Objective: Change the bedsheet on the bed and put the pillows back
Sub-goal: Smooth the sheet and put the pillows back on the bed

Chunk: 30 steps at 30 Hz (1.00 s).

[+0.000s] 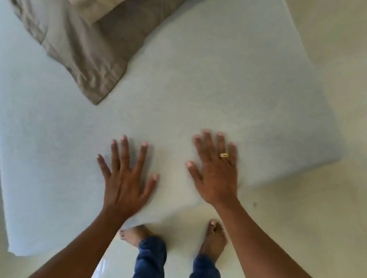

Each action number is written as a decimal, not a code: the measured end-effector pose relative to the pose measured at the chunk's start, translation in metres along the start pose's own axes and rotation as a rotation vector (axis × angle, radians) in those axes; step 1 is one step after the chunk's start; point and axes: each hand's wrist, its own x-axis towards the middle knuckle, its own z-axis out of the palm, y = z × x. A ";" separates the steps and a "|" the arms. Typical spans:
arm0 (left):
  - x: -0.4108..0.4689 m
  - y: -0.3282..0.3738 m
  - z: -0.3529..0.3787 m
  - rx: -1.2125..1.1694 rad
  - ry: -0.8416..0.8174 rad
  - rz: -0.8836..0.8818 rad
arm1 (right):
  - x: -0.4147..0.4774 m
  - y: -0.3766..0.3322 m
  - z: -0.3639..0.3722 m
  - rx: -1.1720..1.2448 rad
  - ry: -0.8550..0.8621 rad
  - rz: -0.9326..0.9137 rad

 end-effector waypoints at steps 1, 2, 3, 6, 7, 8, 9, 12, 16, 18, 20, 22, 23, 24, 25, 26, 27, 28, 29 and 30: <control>0.004 0.018 0.005 -0.025 -0.026 -0.070 | -0.023 0.028 -0.006 -0.007 -0.009 0.141; 0.000 0.035 0.011 -0.046 -0.050 -0.091 | -0.045 0.057 -0.013 0.002 -0.020 0.303; -0.008 0.059 0.014 -0.036 -0.086 -0.058 | -0.061 0.092 -0.023 0.022 -0.004 0.473; -0.036 0.104 0.008 0.025 -0.155 0.302 | -0.061 0.167 -0.043 0.186 0.064 0.862; -0.026 0.116 0.001 0.032 -0.152 0.403 | -0.044 0.178 -0.048 0.217 0.114 0.879; -0.002 0.133 -0.005 0.020 -0.098 0.437 | -0.019 0.186 -0.054 0.207 0.139 0.812; 0.026 0.152 -0.007 -0.006 -0.045 0.398 | 0.009 0.187 -0.059 0.172 0.125 0.657; 0.094 0.221 -0.002 -0.053 -0.002 0.141 | 0.063 0.195 -0.061 0.019 0.022 -0.015; 0.087 0.298 0.009 -0.011 -0.058 0.386 | 0.030 0.272 -0.071 0.001 -0.007 0.168; 0.072 0.321 -0.006 -0.015 -0.144 0.777 | 0.014 0.302 -0.077 0.019 -0.129 0.361; 0.093 0.325 -0.023 -0.029 -0.099 0.778 | 0.036 0.310 -0.088 0.078 -0.165 0.577; 0.150 0.316 -0.030 -0.089 0.077 0.345 | 0.095 0.303 -0.098 0.121 -0.073 0.617; 0.185 0.306 -0.030 -0.114 0.116 0.113 | 0.129 0.296 -0.103 0.127 -0.033 0.491; 0.213 0.297 -0.029 -0.133 0.118 -0.074 | 0.159 0.287 -0.102 0.110 -0.030 0.276; 0.232 0.294 -0.027 -0.141 0.112 -0.205 | 0.182 0.278 -0.099 0.072 -0.048 0.045; 0.247 0.300 -0.023 -0.148 0.094 -0.286 | 0.205 0.276 -0.096 0.048 -0.080 -0.161; 0.250 0.314 -0.016 -0.152 0.077 -0.305 | 0.215 0.278 -0.093 0.017 -0.096 -0.289; 0.250 0.336 -0.013 -0.142 0.072 -0.272 | 0.227 0.290 -0.091 -0.008 -0.081 -0.338; 0.243 0.357 -0.012 -0.138 0.061 -0.200 | 0.229 0.304 -0.091 -0.003 -0.069 -0.321; 0.235 0.372 -0.011 -0.153 0.041 -0.102 | 0.226 0.321 -0.091 0.008 -0.068 -0.268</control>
